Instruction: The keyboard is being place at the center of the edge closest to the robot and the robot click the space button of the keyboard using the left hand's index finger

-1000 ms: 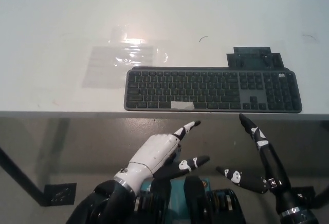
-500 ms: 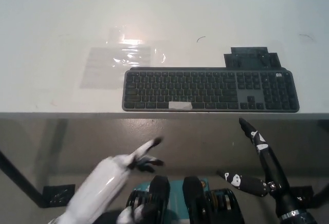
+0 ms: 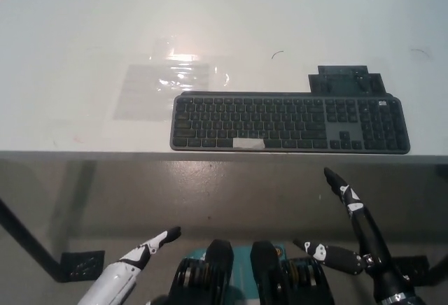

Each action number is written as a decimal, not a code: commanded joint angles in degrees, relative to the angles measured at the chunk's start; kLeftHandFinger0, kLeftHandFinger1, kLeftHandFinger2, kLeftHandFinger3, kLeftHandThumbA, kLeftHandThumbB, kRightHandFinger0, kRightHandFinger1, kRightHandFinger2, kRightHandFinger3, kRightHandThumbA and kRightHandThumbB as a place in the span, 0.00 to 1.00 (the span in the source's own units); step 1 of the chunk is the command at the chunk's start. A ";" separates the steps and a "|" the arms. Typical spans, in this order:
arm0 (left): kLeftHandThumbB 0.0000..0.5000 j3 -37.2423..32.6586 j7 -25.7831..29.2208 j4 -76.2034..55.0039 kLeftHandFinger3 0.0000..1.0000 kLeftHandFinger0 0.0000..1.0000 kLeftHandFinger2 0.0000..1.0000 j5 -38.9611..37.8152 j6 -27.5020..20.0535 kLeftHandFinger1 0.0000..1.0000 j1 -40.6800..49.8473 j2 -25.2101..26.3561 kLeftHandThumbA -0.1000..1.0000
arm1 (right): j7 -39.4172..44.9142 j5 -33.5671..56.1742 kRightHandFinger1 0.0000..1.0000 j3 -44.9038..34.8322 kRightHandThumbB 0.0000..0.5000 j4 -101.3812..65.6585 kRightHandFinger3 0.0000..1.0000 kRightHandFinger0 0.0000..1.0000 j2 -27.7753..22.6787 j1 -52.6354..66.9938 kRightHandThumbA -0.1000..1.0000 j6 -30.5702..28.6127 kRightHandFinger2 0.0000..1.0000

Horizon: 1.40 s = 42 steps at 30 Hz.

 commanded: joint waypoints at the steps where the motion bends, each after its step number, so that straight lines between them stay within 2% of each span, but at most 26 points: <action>1: 0.81 1.17 0.69 4.45 1.00 1.00 1.00 -2.86 -5.26 1.00 -1.36 -1.33 1.00 | 0.25 0.97 1.00 0.10 0.83 -1.02 1.00 1.00 0.10 -0.08 1.00 -4.03 1.00; 4: 0.83 2.30 0.19 8.08 1.00 1.00 1.00 -4.99 -5.34 1.00 -2.18 -2.27 1.00 | 0.34 1.18 1.00 0.09 0.83 -1.01 1.00 1.00 0.09 0.15 1.00 -4.13 1.00; 12: 0.74 4.02 -0.51 12.14 1.00 1.00 1.00 -6.21 -5.20 1.00 -2.84 -3.05 1.00 | 0.33 1.39 1.00 0.01 0.82 -1.04 1.00 1.00 0.29 0.74 1.00 -4.56 1.00; 14: 0.75 4.35 -1.34 12.62 1.00 1.00 1.00 -8.11 -3.36 1.00 -3.19 -3.28 1.00 | 0.22 1.02 1.00 -0.05 0.84 -1.60 1.00 1.00 0.33 0.77 1.00 -3.83 1.00; 16: 0.71 4.77 -1.60 12.96 1.00 1.00 1.00 -8.45 -2.36 1.00 -3.18 -3.35 1.00 | 0.21 0.93 1.00 0.05 0.83 -1.73 1.00 1.00 0.34 1.05 1.00 -4.07 1.00; 19: 0.64 5.34 -1.56 14.21 1.00 1.00 1.00 -8.91 -3.78 1.00 -3.40 -3.17 1.00 | 0.30 1.10 1.00 0.24 0.82 -1.53 1.00 1.00 0.49 1.28 1.00 -4.56 1.00; 28: 0.68 6.45 -2.26 14.21 1.00 1.00 1.00 -9.99 -2.05 1.00 -3.28 -3.31 1.00 | 0.32 0.66 1.00 0.39 0.83 -1.80 1.00 1.00 0.49 1.50 1.00 -4.28 1.00; 32: 0.66 6.64 -2.18 14.01 1.00 1.00 1.00 -9.26 -2.19 1.00 -3.56 -3.36 1.00 | 0.25 1.13 1.00 0.22 0.84 -1.06 1.00 1.00 0.49 1.39 1.00 -5.08 1.00; 37: 0.71 6.95 -2.05 13.42 1.00 1.00 1.00 -8.99 -1.21 1.00 -3.32 -3.73 1.00 | 0.15 0.79 1.00 0.24 0.85 -1.30 1.00 1.00 0.47 1.73 1.00 -4.94 1.00; 42: 0.67 6.75 -2.25 13.07 1.00 1.00 1.00 -9.35 -2.33 1.00 -0.63 -3.98 1.00 | 0.25 1.12 1.00 0.69 0.84 -1.77 1.00 1.00 0.81 4.22 1.00 -5.78 1.00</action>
